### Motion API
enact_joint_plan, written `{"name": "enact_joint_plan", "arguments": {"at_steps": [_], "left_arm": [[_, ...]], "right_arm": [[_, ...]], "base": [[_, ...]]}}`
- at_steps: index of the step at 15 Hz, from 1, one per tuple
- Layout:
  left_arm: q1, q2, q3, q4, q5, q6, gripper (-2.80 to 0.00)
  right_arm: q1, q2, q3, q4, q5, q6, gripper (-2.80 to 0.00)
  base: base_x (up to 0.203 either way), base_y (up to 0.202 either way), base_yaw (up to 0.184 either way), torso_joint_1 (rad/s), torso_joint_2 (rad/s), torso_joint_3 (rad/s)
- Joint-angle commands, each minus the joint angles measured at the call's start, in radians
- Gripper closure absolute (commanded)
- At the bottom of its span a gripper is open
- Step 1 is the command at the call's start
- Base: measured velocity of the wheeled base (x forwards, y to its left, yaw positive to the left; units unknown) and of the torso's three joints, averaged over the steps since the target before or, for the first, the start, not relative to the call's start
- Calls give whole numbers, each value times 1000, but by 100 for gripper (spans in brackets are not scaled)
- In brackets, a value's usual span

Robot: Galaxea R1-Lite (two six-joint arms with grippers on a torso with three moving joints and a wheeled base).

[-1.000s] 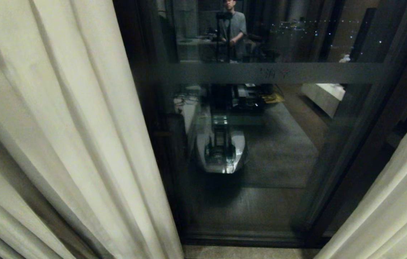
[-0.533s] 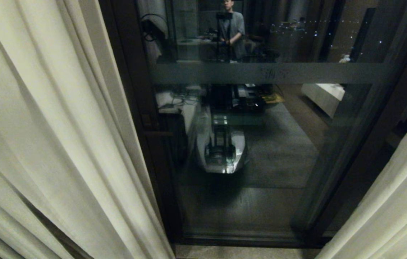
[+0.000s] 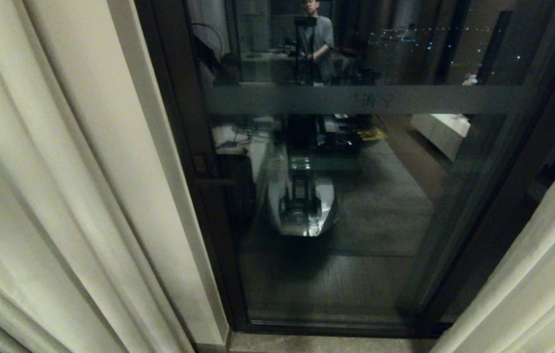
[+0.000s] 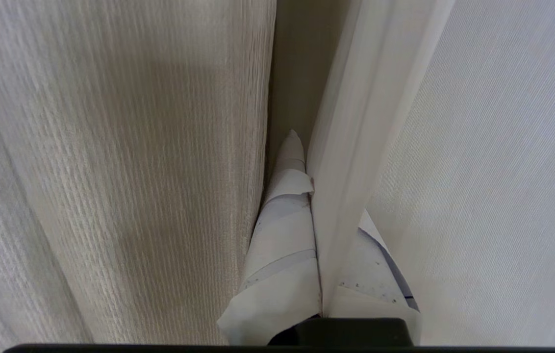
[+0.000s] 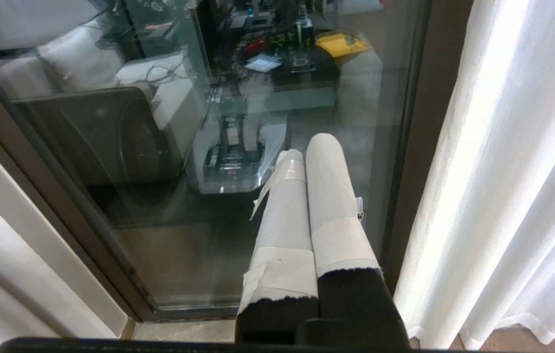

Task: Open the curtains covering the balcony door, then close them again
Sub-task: Pull the inner curtains open on both sides

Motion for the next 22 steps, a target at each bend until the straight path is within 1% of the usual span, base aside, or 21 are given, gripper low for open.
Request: {"name": "enact_joint_plan", "arguments": {"at_steps": [1,6,13,16,22], "left_arm": [[3,12,-7,-4,-3,-3,0],[-36,-11,-27,-4,-3,-3,0],[-78,-55,-25,-3,-4,-3,0],[-110,-71,-26,-1,-3,-5,0],[-112,-105,-16,0,-6,-5,0]], "right_arm": [[-1,0,0,-1,0,0,0],[-1,0,0,-1,0,0,0],[-1,0,0,-1,0,0,0],[1,0,0,-1,0,0,0],[-1,0,0,-1,0,0,0]], "base": [[0,0,0,0,0,0],[0,0,0,0,0,0],[0,0,0,0,0,0],[0,0,0,0,0,0],[0,0,0,0,0,0]]}}
